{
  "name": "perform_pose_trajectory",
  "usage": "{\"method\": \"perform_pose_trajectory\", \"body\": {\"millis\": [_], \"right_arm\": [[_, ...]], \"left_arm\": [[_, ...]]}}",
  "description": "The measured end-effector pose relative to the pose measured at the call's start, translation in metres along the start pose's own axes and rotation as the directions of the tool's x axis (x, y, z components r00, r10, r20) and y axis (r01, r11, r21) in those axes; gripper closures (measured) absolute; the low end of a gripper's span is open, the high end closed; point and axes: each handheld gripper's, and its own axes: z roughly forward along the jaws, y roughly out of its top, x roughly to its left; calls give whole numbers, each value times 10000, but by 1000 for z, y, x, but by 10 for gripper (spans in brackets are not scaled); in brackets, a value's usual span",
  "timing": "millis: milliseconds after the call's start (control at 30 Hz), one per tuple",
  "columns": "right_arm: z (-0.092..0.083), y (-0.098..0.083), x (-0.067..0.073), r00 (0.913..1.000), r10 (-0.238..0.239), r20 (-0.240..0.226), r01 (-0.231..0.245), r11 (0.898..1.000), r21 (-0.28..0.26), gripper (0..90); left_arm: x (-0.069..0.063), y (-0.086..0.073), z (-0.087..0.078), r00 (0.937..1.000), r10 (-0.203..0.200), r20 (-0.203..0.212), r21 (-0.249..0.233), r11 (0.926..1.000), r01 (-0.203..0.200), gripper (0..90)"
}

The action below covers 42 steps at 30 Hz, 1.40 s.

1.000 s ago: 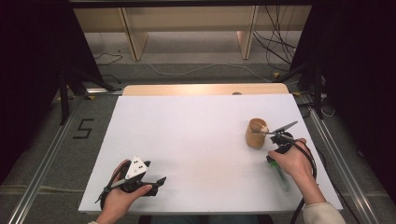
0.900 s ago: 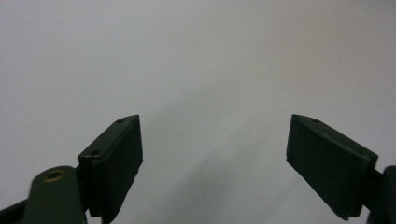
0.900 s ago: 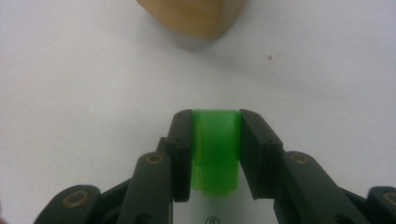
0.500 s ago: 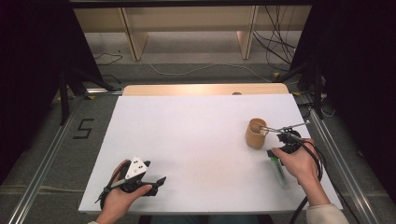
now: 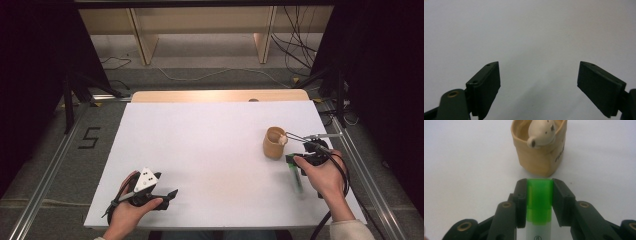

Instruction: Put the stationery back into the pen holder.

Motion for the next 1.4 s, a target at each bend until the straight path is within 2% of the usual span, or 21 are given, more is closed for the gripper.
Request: {"method": "perform_pose_trajectory", "body": {"millis": [100,400,733,1133,1400], "right_arm": [[-2,0,0,9998,-179,-64,177,9995,-244,674],[-9,2,0,9995,-96,-293,70,9964,-845,674],[-14,4,1,9986,-256,-472,178,9871,-1590,674],[-22,6,4,9974,-485,-540,343,9706,-2381,674],[-25,8,6,9965,-661,-514,480,9540,-2959,674]], "left_arm": [[0,0,0,10000,-7,5,-9,10000,7,185],[0,0,0,10000,-77,-20,-72,9999,77,185],[0,0,0,10000,-51,-59,-76,10000,50,185],[0,0,0,10000,-47,-57,-45,10000,47,185],[0,0,0,10000,-36,-58,-52,10000,35,185]]}}
